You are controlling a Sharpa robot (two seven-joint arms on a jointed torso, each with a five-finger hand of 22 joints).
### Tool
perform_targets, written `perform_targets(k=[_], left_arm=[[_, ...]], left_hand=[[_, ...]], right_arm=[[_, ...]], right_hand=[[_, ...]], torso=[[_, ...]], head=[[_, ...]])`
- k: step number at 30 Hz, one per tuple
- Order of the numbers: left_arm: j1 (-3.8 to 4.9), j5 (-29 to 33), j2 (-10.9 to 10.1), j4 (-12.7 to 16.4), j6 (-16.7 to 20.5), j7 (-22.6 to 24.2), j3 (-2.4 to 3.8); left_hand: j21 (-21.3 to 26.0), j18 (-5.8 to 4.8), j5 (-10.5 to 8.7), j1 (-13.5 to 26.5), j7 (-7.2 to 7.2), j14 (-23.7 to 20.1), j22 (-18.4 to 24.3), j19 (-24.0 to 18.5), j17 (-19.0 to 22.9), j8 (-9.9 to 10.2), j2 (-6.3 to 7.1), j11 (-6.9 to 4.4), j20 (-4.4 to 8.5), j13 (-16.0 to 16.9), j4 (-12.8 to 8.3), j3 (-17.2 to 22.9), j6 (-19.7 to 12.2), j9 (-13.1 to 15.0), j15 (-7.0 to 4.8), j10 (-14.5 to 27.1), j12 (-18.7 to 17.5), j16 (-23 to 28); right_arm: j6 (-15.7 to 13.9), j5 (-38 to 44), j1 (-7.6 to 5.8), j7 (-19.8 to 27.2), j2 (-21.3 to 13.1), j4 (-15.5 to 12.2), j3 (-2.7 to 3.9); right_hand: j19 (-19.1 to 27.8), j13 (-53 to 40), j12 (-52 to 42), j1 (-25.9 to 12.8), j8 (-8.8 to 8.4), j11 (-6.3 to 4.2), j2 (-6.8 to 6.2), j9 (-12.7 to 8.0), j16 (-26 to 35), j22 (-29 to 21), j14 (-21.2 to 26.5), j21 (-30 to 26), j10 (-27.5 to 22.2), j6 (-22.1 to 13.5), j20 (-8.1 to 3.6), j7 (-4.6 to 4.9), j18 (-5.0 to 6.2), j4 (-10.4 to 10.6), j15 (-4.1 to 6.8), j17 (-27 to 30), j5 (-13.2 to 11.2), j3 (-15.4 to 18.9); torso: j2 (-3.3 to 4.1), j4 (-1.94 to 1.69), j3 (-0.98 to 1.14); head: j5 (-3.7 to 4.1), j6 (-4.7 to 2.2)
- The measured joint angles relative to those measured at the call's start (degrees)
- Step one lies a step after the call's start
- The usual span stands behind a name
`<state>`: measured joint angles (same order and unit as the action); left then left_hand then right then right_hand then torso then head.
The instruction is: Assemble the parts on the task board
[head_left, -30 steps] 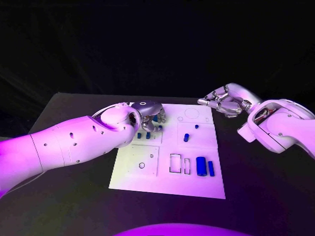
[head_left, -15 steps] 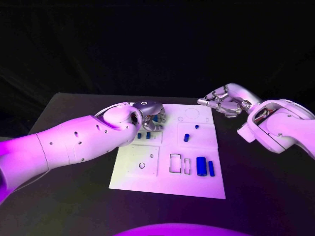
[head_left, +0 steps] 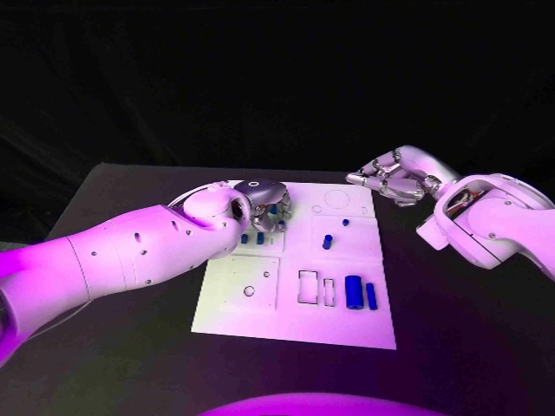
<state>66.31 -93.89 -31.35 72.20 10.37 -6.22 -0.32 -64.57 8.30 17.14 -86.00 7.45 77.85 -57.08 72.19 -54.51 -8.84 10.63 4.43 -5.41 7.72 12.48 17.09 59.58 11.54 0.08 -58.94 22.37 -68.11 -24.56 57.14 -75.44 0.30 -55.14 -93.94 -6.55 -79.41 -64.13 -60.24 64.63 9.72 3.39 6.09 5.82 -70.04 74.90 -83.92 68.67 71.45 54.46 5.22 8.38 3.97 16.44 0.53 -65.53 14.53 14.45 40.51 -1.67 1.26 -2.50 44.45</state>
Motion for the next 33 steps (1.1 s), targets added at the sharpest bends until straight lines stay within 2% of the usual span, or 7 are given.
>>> perform_targets(k=[6, 8, 16, 18, 33], left_arm=[[-0.08, 0.19, 0.13, -0.26, -0.54, 0.06, 0.0], [-0.08, 0.23, 0.15, -0.34, -0.72, 0.07, 0.0], [-0.1, 0.31, 0.14, -0.55, -1.34, 0.08, 0.01], [-0.1, 0.32, 0.14, -0.55, -1.43, 0.08, 0.04], [-0.04, 0.49, 0.2, -0.75, -2.04, 0.88, 0.09]], left_hand=[[-0.51, 0.02, 0.0, -0.42, -0.08, 0.0, -0.57, 0.21, -0.06, 0.24, 0.06, -0.22, 0.21, -0.32, -0.17, 0.83, 0.32, -0.27, 0.0, -0.84, -0.27, -0.63], [-1.35, -0.73, 0.0, -0.93, -0.3, 0.33, -1.37, 0.52, -0.41, 0.29, -0.46, -0.53, 0.11, -0.49, -0.5, 1.76, 0.72, -0.42, -0.34, -1.61, -0.63, -1.33], [-2.17, -0.73, 0.0, -1.14, -0.2, 0.33, -2.42, 0.72, -0.46, 0.56, -0.67, -0.52, 0.3, -1.07, -1.29, 3.66, 1.66, -0.76, -0.33, -2.97, -1.8, -1.92], [-2.55, -0.74, 0.0, -1.52, -0.1, 0.52, -2.82, 0.72, -0.46, 0.78, -1.05, -0.61, 0.3, -1.19, -1.76, 4.13, 1.75, -0.8, -0.52, -3.49, -1.95, -2.22], [-5.37, -0.73, -0.72, -2.34, -0.21, 1.34, -6.02, 1.4, -1.53, 1.13, -1.11, -0.85, 0.58, -1.67, -5.34, 9.45, 4.5, -1.28, -0.92, -7.2, -4.64, -4.55]], right_arm=[[0.0, -0.01, 0.0, 0.02, 0.01, -0.02, 0.0], [0.0, -0.01, 0.0, 0.02, 0.01, -0.02, 0.0], [0.0, -0.02, 0.0, 0.03, 0.0, 0.02, 0.0], [0.0, -0.02, 0.0, 0.04, 0.01, 0.02, 0.0], [-0.06, -0.04, 0.0, 0.09, 0.07, 0.05, 0.0]], right_hand=[[0.0, 0.0, 0.0, 0.0, 0.0, 0.0, 0.0, 0.0, 0.0, 0.0, 0.0, 0.0, 0.0, 0.0, 0.0, 0.0, 0.0, 0.0, 0.0, 0.0, 0.0, 0.0], [0.0, 0.0, 0.0, 0.0, 0.0, 0.0, 0.0, 0.0, 0.0, 0.03, 0.0, 0.0, 0.0, 0.0, 0.0, 0.0, 0.0, 0.0, 0.0, 0.0, 0.0, 0.0], [0.0, 0.0, 0.0, 0.0, 0.0, 0.0, 0.0, -0.01, 0.0, 0.04, 0.0, 0.0, 0.0, 0.0, 0.0, 0.0, 0.0, 0.0, 0.0, 0.0, 0.0, 0.0], [0.0, 0.0, 0.0, 0.0, 0.0, 0.0, 0.0, -0.01, 0.0, 0.04, 0.0, 0.0, 0.0, 0.0, 0.0, 0.0, 0.0, 0.0, 0.0, -0.01, 0.0, 0.0], [0.0, 0.0, 0.0, 0.0, 0.0, 0.0, 0.0, 0.03, 0.0, 0.03, 0.0, -0.32, 0.0, 0.0, 0.0, 0.0, 0.0, 0.16, 0.0, 0.04, 0.0, 0.16]], torso=[[0.0, -0.03, -0.01], [0.0, -0.03, -0.02], [0.0, -0.01, -0.03], [0.0, -0.01, -0.03], [-0.03, -0.02, 0.01]], head=[[0.03, 0.02], [0.03, 0.01], [0.07, 0.01], [0.08, 0.02], [0.01, 0.07]])
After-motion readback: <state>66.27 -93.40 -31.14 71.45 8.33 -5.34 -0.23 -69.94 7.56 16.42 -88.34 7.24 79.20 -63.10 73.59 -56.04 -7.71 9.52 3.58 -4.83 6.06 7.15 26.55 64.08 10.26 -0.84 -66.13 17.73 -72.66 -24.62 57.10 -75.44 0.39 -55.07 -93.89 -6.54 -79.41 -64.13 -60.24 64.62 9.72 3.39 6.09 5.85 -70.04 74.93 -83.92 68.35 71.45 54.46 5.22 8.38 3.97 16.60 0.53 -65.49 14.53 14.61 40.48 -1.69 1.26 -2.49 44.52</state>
